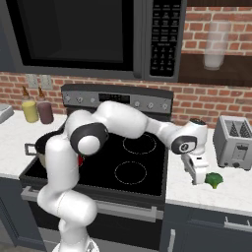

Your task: Put the tomato and broccoli in the pot. Retrieve the spatula and lightly stir the vegetables in the pot.

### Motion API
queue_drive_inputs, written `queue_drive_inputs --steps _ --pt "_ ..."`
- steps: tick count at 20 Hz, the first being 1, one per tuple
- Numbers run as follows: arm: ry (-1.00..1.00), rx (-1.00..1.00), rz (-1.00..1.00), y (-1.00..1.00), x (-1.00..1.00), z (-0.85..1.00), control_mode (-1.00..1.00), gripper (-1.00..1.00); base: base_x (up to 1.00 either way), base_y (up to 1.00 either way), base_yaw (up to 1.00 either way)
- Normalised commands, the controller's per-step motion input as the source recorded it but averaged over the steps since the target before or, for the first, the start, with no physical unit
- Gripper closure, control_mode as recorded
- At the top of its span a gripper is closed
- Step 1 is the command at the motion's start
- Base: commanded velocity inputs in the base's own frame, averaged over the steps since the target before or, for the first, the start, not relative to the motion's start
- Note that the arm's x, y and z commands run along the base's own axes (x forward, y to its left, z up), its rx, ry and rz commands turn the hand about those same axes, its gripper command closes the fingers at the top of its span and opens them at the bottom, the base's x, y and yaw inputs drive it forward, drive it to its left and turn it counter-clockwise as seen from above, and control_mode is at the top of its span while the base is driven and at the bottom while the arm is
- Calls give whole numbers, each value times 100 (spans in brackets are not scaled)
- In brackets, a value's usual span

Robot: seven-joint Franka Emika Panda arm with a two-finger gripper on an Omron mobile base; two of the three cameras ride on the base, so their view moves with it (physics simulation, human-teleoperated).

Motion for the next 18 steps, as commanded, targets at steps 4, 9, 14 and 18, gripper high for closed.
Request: queue_drive_inputs --steps 4,9,14,18 --pt "-1 4 0 -17 13 0 -100 -100 0 0 0" --pt "-1 2 0 -17 11 0 -100 -100 0 0 0" --pt "0 0 0 -21 7 0 -100 -100 0 0 0" --pt "-2 0 0 -21 1 -2 -100 -100 0 0 0"
